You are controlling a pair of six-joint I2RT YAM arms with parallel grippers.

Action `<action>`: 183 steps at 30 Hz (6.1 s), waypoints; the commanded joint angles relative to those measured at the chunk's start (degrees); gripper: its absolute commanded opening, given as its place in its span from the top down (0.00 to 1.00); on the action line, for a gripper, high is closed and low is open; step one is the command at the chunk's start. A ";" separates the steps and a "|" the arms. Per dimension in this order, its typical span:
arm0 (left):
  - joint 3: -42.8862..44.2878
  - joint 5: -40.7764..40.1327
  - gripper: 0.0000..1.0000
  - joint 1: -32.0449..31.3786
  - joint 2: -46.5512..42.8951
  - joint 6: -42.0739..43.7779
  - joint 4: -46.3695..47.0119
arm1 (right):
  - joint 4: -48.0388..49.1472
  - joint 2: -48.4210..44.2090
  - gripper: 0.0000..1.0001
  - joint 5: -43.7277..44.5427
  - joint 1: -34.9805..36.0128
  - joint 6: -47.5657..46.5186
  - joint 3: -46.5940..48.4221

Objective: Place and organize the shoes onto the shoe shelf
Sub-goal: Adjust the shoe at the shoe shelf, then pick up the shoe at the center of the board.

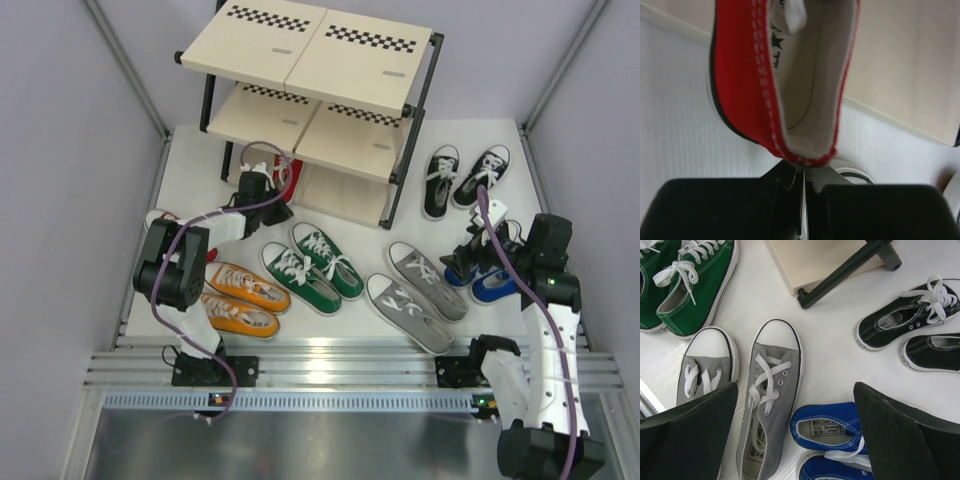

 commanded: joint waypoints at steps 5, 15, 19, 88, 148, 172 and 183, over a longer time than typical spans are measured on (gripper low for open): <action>2.82 -5.64 0.96 0.59 1.10 2.06 2.73 | 0.27 -0.13 0.00 -1.14 0.13 -1.50 0.19; 5.81 -8.63 0.94 1.12 1.18 4.61 0.01 | 0.18 -0.13 0.01 -1.14 0.13 -1.50 0.19; 5.99 -9.34 0.94 1.56 0.83 4.96 -0.34 | 0.18 -0.13 0.01 -1.14 0.13 -1.50 0.19; -9.73 -4.33 1.00 21.16 -30.97 6.28 -16.43 | -0.53 -0.92 0.01 -2.99 0.13 -2.03 0.46; 14.08 8.87 1.00 -52.93 -29.23 23.42 -10.72 | 17.32 6.29 0.21 1.50 17.36 73.21 6.17; 9.51 -0.11 1.00 -52.93 -26.33 25.71 -11.42 | 21.53 4.35 0.63 -2.98 12.34 70.31 2.92; -3.56 -0.81 0.24 -52.32 -34.92 6.84 4.74 | 46.66 3.56 1.00 -23.02 -0.12 79.71 -4.19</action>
